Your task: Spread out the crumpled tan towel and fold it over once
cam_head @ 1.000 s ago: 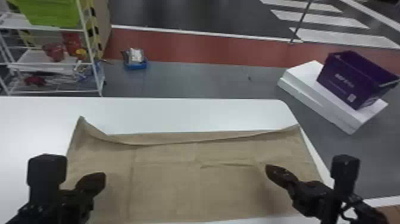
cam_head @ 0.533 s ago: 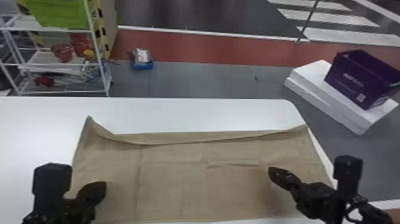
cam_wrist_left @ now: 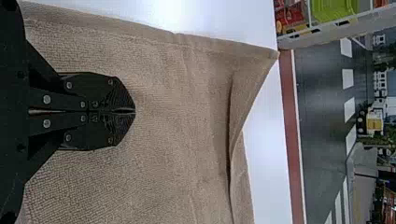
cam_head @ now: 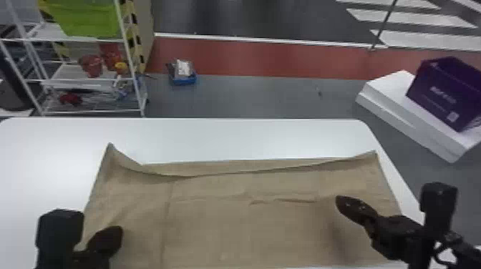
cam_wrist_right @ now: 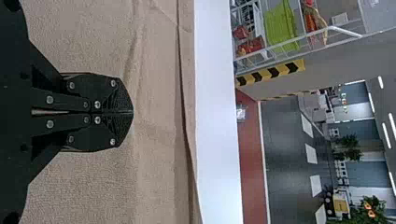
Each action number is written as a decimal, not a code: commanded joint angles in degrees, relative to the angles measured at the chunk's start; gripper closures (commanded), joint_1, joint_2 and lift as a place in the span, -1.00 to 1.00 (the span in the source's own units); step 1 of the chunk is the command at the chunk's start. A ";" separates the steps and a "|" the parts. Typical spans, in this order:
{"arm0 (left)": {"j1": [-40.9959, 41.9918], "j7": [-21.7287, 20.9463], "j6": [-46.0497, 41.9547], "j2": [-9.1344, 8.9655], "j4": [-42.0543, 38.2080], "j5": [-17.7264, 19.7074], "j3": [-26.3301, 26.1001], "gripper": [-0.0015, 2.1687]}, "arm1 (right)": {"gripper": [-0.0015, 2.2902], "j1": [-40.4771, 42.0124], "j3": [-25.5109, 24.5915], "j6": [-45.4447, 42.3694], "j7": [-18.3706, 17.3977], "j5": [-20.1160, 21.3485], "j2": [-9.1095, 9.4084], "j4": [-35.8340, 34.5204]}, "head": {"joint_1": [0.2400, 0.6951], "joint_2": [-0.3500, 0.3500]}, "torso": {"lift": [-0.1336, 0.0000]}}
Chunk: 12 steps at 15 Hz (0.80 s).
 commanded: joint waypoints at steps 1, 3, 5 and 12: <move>2.03 -0.19 -0.03 0.00 -1.34 0.38 2.46 0.69 | 0.66 -0.69 0.17 0.12 0.00 -0.12 -0.14 0.16 | 1.00 -0.28 | -0.85; 3.79 -0.46 -0.20 0.09 -2.13 0.55 4.30 0.69 | 0.66 -1.39 0.70 0.12 0.00 -0.04 -0.23 0.59 | 1.00 -0.23 | -0.85; 5.28 -0.99 -0.55 0.09 -2.66 0.99 7.03 0.69 | 0.66 -2.27 1.49 0.12 -0.09 0.32 -0.31 1.12 | 1.00 -0.14 | -0.85; 11.35 -3.71 -0.20 0.09 -10.75 6.27 14.76 0.69 | 0.66 -5.26 3.86 1.52 -0.35 1.90 -0.31 4.64 | 1.00 0.14 | -0.85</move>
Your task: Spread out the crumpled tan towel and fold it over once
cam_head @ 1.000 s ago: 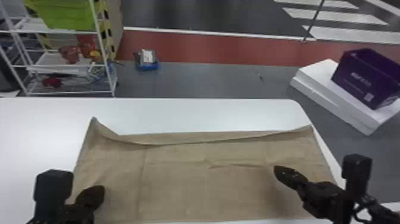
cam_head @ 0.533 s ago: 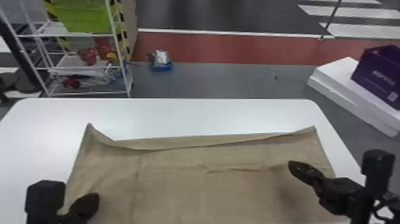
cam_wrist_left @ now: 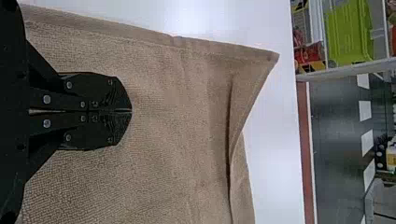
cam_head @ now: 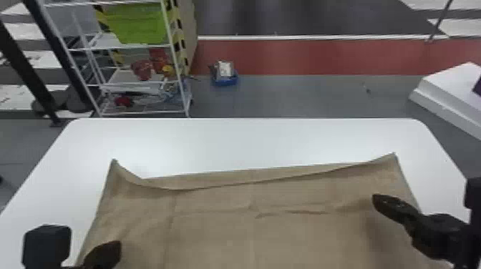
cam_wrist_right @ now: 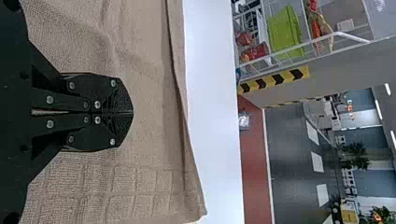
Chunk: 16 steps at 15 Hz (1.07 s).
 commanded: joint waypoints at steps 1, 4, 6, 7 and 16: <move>0.57 -0.88 0.00 0.00 -3.02 2.57 1.87 0.69 | 0.66 -0.06 1.31 0.11 0.09 0.30 0.00 0.28 | 1.00 0.17 | -0.85; -4.96 -0.88 0.53 -0.62 -0.56 2.48 -0.24 0.69 | 0.66 -0.06 4.82 0.28 -1.41 2.76 0.00 1.51 | 1.00 0.20 | -0.85; -8.92 -0.71 1.93 -0.70 2.78 1.95 -2.26 0.69 | 0.66 0.64 5.70 0.46 -1.41 3.29 0.09 1.34 | 1.00 0.21 | -0.85; -10.15 -0.62 1.93 -0.70 3.92 1.43 -3.05 0.69 | 0.66 1.61 5.53 0.64 -1.23 3.20 0.00 0.46 | 1.00 0.21 | -0.85; -12.96 -0.79 1.93 -0.70 4.53 1.25 -1.82 0.69 | 0.66 6.44 1.13 3.97 0.09 1.09 -3.25 -2.79 | 1.00 0.11 | -0.85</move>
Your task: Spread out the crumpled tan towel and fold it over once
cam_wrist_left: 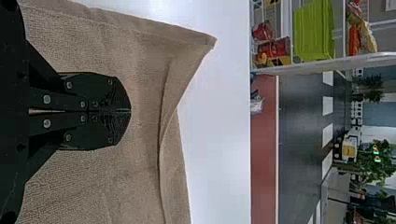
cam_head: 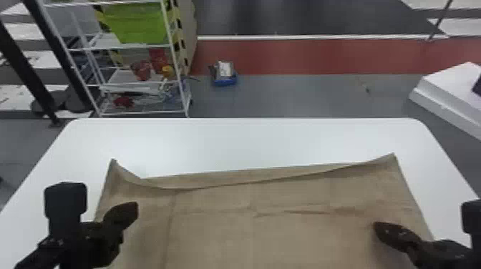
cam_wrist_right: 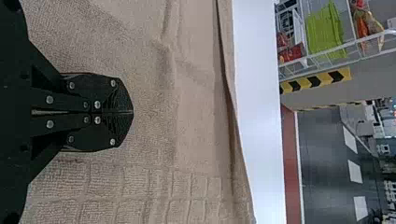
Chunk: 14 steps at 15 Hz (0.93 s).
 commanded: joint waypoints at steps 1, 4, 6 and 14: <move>-0.39 -0.08 0.00 0.00 -0.35 0.30 0.05 0.69 | 0.66 0.33 -0.27 1.73 0.49 -0.02 -0.17 -0.08 | 1.00 0.08 | -0.85; -0.39 -0.08 0.00 0.00 -0.62 0.30 0.05 0.69 | 0.66 2.26 -0.36 2.08 1.37 -0.46 -0.17 -1.31 | 1.00 0.06 | -0.85; -0.48 -0.08 0.00 0.00 -0.62 0.30 0.23 0.69 | 0.66 4.81 -2.03 2.08 1.63 -2.05 -0.79 -3.95 | 1.00 0.08 | -0.85; 0.31 0.01 0.18 -0.09 -1.58 0.30 0.31 0.69 | 0.66 7.71 -11.61 4.36 5.06 -4.60 -3.16 -4.83 | 1.00 -0.12 | -0.85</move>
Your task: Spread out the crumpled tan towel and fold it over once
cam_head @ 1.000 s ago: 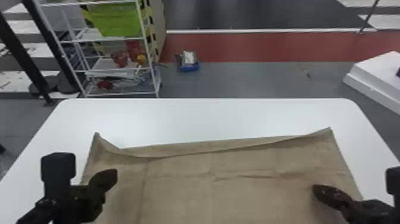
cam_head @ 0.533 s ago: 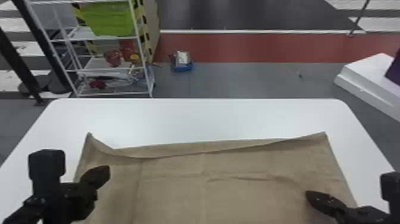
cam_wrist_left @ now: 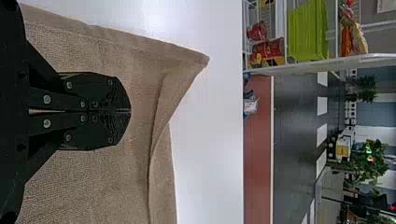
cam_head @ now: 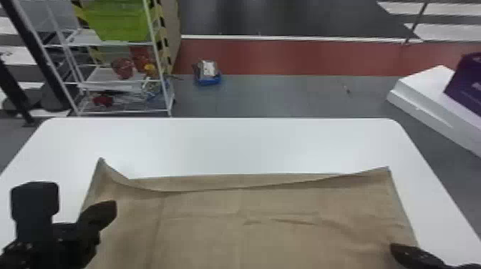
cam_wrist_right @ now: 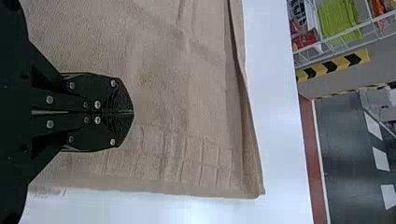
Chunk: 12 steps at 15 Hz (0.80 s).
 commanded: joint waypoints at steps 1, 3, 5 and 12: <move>0.44 0.00 -0.17 0.00 -0.63 0.00 -0.03 0.69 | 0.66 -0.19 -2.16 -3.09 0.00 -0.87 -0.91 2.25 | 1.00 -0.16 | -0.85; 0.09 0.26 -0.87 -0.09 -0.63 0.00 -0.29 0.68 | 0.65 -0.45 -5.50 -10.65 0.44 -7.47 -0.47 2.95 | 1.00 -0.28 | -0.85; -3.17 1.14 -0.70 -0.17 0.95 0.44 -0.55 0.66 | 0.46 -3.53 -6.82 -14.87 0.53 -9.14 1.91 2.87 | 1.00 -0.31 | -0.85; -23.03 7.47 7.39 -0.44 16.77 1.85 -0.29 0.51 | 0.11 -20.14 -2.25 -22.08 -0.35 -2.28 3.40 18.16 | 1.00 -0.21 | -0.85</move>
